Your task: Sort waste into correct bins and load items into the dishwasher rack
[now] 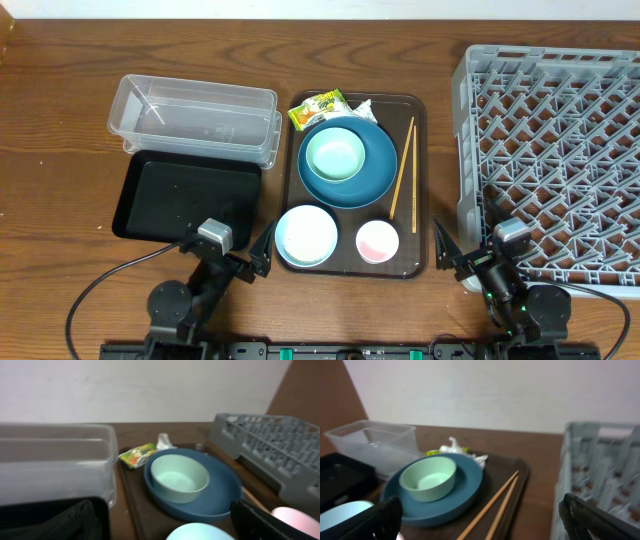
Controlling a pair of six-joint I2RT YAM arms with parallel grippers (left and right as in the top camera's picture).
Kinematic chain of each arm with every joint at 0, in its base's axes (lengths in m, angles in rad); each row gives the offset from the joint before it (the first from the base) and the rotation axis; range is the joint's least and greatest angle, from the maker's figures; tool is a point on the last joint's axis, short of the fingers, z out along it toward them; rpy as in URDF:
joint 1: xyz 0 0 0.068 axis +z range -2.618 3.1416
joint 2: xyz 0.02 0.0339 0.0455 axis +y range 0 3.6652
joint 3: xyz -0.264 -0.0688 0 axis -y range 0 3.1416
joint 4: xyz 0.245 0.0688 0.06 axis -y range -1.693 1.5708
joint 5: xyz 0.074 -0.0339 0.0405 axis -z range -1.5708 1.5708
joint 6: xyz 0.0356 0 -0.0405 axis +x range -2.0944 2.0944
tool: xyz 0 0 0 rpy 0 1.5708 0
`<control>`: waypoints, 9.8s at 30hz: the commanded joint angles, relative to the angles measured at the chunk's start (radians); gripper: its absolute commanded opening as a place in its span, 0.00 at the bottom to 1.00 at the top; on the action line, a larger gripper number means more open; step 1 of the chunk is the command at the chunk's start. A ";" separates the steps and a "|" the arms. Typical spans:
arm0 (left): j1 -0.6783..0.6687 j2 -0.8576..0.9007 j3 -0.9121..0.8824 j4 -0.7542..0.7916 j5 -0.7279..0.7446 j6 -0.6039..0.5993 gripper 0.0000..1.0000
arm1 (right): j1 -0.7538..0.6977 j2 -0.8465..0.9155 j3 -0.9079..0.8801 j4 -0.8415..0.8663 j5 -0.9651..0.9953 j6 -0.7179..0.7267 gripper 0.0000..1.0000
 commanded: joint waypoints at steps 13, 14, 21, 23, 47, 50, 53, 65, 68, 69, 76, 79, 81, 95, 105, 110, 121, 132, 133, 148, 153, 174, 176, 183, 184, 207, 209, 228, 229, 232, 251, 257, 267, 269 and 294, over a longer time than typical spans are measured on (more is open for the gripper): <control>0.005 0.614 0.811 -0.511 0.006 0.000 0.89 | -0.009 0.442 0.830 -0.690 -0.065 -0.082 0.99; 0.005 0.678 0.883 -0.589 0.006 0.001 0.89 | -0.009 0.500 0.905 -0.767 -0.040 -0.102 0.99; 0.005 0.955 1.241 -0.928 -0.046 0.026 0.89 | -0.009 0.782 1.246 -1.046 0.001 -0.232 0.99; 0.005 0.980 1.275 -0.953 -0.058 0.026 0.89 | -0.009 0.818 1.275 -1.066 -0.027 -0.232 0.99; 0.005 0.998 1.278 -1.045 -0.040 0.011 0.89 | 0.510 1.211 1.242 -1.088 0.301 0.207 0.98; -0.004 1.007 1.278 -1.063 0.088 0.023 0.94 | 0.488 1.209 1.244 -1.078 0.352 0.272 0.98; -0.058 1.038 1.269 -1.075 0.121 0.023 0.93 | 0.432 1.188 1.245 -1.060 0.386 0.331 0.98; -0.526 1.376 1.168 -1.007 -0.070 0.021 0.80 | 0.140 1.094 1.245 -1.063 0.357 0.378 0.99; -0.628 1.496 1.168 -0.970 -0.177 -0.015 0.77 | 0.132 1.093 1.244 -1.074 0.352 0.378 0.99; -0.644 1.522 1.168 -0.960 -0.198 -0.034 0.76 | 0.132 1.093 1.244 -1.080 0.352 0.378 0.99; -0.702 1.678 1.168 -0.856 -0.200 -0.145 0.72 | 0.132 1.093 1.244 -1.109 0.352 0.366 0.99; -0.703 1.711 1.168 -0.831 -0.195 -0.145 0.71 | 0.132 1.093 1.244 -1.118 0.352 0.366 0.99; -0.703 1.722 1.168 -0.820 -0.193 -0.145 0.67 | 0.132 1.093 1.244 -1.118 0.352 0.366 0.99; -0.693 1.599 1.190 -0.879 -0.143 -0.145 0.06 | 0.132 1.093 1.244 -1.125 0.352 0.366 0.99; -0.445 1.241 1.190 -0.915 0.079 -0.149 0.06 | 0.132 1.093 1.244 -1.115 0.333 0.364 0.99; -0.138 1.147 1.190 -0.879 0.594 -0.148 0.06 | 0.134 1.093 1.244 -1.004 0.008 0.146 0.99; 0.183 1.147 1.190 -0.839 1.118 -0.148 0.07 | 0.213 1.093 1.244 -0.666 -0.742 -0.114 0.99; 0.150 1.141 1.190 -0.847 1.154 -0.156 0.08 | 0.393 1.117 1.244 -0.454 -0.602 -0.019 0.99; 0.143 1.141 1.190 -0.846 1.153 -0.156 0.08 | 0.402 1.120 1.244 -0.432 -0.612 -0.021 0.99; 0.127 1.142 1.190 -0.845 1.151 -0.156 0.11 | 0.492 1.160 1.244 -0.321 -0.635 -0.026 0.61; 0.127 1.143 1.190 -0.838 1.150 -0.156 0.17 | 0.491 1.160 1.244 -0.321 -0.604 -0.026 0.57; 0.127 1.143 1.190 -0.838 1.152 -0.156 0.09 | 0.464 1.160 1.244 -0.381 -0.550 -0.028 0.94; 0.127 1.143 1.190 -0.838 1.152 -0.156 0.06 | 0.463 1.160 1.244 -0.381 -0.552 -0.034 0.97; 0.127 1.143 1.190 -0.826 1.152 -0.156 0.06 | 0.463 1.160 1.244 -0.378 -0.554 -0.034 0.99; 0.127 1.143 1.190 -0.823 1.152 -0.156 0.06 | 0.463 1.160 1.244 -0.375 -0.562 -0.035 0.99; 0.127 1.143 1.190 -0.792 1.151 -0.171 0.06 | 0.464 1.161 1.244 -0.329 -0.708 -0.034 0.67; 0.127 1.143 1.190 -0.790 1.151 -0.171 0.06 | 0.464 1.161 1.244 -0.328 -0.708 -0.034 0.56; 0.127 1.143 1.190 -0.853 0.697 -0.159 0.88 | 0.071 0.936 1.245 -0.693 -0.282 -0.022 0.54; 0.127 1.143 1.190 -0.882 0.652 -0.153 0.88 | 0.036 0.911 1.246 -0.753 -0.204 -0.002 0.54; 0.127 1.143 1.190 -0.987 0.502 -0.073 0.89 | -0.058 0.830 1.246 -0.952 0.048 0.089 0.54; 0.127 1.143 1.190 -1.143 0.005 -0.065 0.89 | -0.201 0.943 1.242 -1.435 0.619 0.396 0.56; 0.127 1.143 1.190 -1.143 0.005 -0.065 0.89 | -0.306 1.082 1.242 -1.419 0.599 0.347 0.60; 0.127 1.143 1.190 -1.143 0.005 -0.065 0.89 | -0.489 1.247 1.240 -1.447 0.303 0.079 0.63; 0.127 1.143 1.190 -1.143 0.005 -0.065 0.89 | -0.491 1.265 1.234 -1.460 0.302 0.077 0.64; 0.127 1.143 1.190 -1.143 0.005 -0.065 0.90 | -0.473 1.246 1.199 -1.329 0.104 -0.014 0.91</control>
